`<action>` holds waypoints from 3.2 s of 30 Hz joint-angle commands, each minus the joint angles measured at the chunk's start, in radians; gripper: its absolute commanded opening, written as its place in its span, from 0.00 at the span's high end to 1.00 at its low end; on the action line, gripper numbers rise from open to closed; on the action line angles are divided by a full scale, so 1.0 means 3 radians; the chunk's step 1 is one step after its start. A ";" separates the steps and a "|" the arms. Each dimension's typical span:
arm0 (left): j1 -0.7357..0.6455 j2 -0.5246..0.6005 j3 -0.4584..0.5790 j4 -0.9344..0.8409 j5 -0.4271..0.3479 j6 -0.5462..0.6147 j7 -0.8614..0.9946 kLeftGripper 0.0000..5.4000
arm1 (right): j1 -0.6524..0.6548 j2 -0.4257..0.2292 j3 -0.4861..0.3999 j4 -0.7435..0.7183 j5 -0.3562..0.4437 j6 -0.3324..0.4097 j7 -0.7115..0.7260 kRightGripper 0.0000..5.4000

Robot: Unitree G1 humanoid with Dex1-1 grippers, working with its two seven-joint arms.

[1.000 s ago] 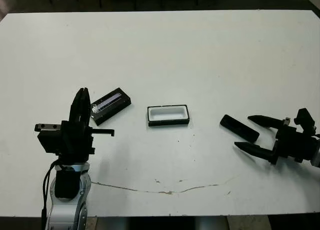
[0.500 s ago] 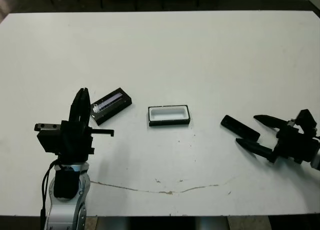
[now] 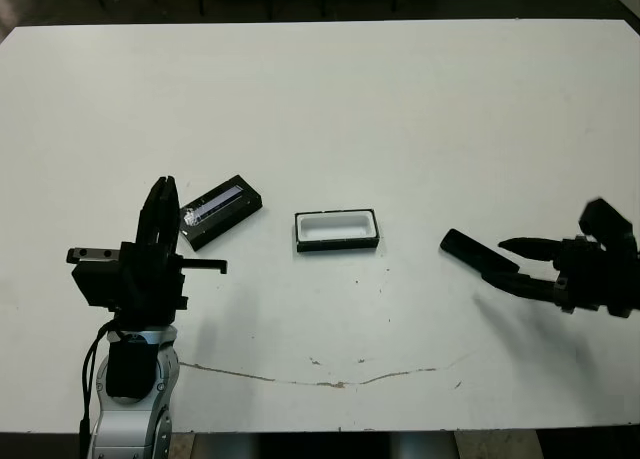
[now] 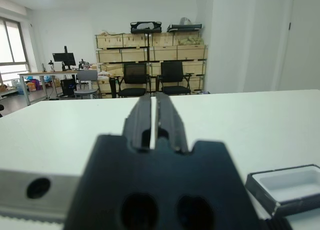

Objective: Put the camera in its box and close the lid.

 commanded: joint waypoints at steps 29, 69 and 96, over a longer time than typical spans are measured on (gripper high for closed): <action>0.0030 0.0023 0.0040 0.0056 -0.0004 0.0029 -0.0004 1.00 | 0.0011 0.0942 -0.0502 0.1360 0.0302 -0.1348 -0.0002 1.00; 0.0080 0.0019 0.0012 0.0042 -0.0005 0.0029 0.0007 1.00 | -0.0099 0.1046 0.0007 0.1984 -0.0113 -0.1457 0.0302 0.00; 0.0097 0.0035 0.0036 0.0085 -0.0027 -0.0026 -0.0033 1.00 | 0.0503 0.1382 0.0073 0.1489 -0.0339 -0.1596 -0.0536 0.21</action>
